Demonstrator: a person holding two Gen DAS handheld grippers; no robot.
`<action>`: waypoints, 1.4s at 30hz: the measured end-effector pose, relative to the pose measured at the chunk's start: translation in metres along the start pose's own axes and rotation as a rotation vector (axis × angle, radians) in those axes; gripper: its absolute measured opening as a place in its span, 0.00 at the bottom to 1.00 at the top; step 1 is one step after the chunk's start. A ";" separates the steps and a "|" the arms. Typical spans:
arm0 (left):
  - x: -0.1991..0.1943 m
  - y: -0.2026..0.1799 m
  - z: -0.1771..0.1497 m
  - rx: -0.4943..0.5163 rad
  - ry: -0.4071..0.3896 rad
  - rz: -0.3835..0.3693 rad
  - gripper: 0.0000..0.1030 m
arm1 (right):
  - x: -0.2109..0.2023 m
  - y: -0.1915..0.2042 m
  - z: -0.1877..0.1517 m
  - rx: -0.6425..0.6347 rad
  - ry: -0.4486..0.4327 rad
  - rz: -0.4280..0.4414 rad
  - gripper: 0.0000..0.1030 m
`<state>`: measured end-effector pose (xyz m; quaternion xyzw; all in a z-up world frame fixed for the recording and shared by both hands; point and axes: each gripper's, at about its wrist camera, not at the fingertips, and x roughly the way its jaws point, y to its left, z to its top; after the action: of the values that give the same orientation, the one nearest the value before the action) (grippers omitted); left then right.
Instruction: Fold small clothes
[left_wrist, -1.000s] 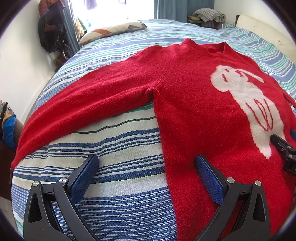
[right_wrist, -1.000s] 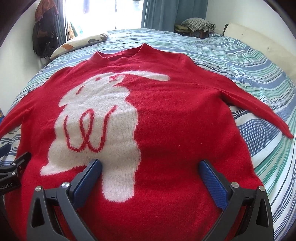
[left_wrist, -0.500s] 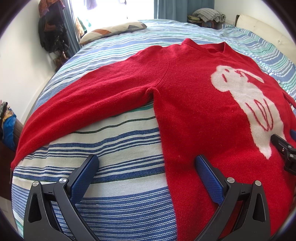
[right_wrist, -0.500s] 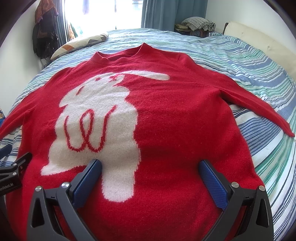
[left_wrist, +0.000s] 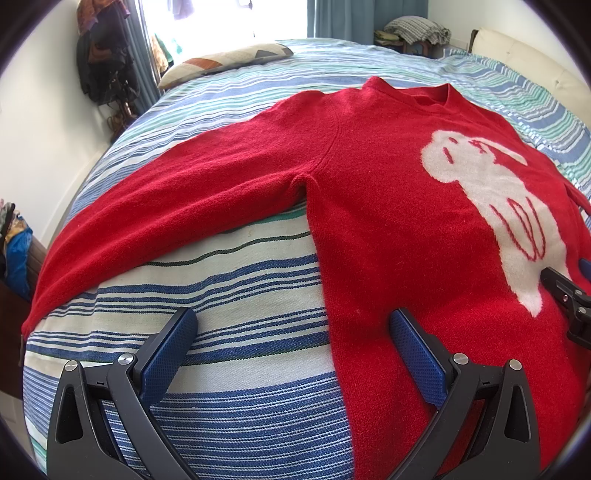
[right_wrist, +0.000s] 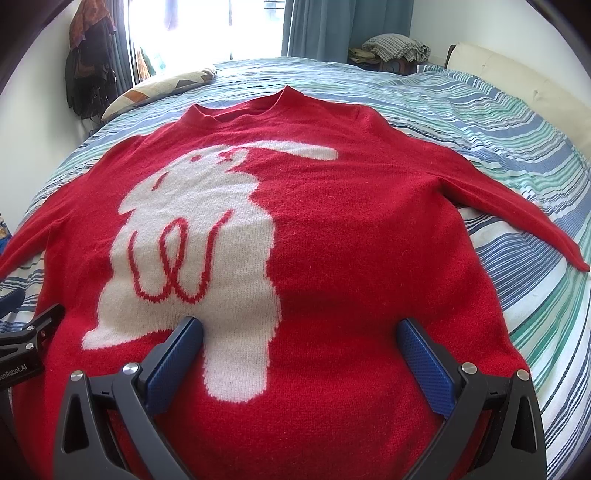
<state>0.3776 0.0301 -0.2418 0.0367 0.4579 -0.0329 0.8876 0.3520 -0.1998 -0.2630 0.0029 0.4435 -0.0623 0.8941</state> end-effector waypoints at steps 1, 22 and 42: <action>0.000 0.000 0.000 0.000 0.000 0.000 1.00 | 0.000 0.000 0.000 0.000 0.000 0.000 1.00; 0.000 0.000 0.000 -0.001 0.000 0.000 1.00 | 0.000 -0.001 -0.002 0.005 -0.009 0.005 1.00; 0.000 0.000 0.000 -0.001 0.001 0.000 1.00 | -0.001 -0.001 -0.001 0.005 -0.008 0.005 1.00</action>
<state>0.3776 0.0300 -0.2419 0.0360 0.4583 -0.0328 0.8875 0.3506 -0.2006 -0.2631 0.0059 0.4397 -0.0610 0.8961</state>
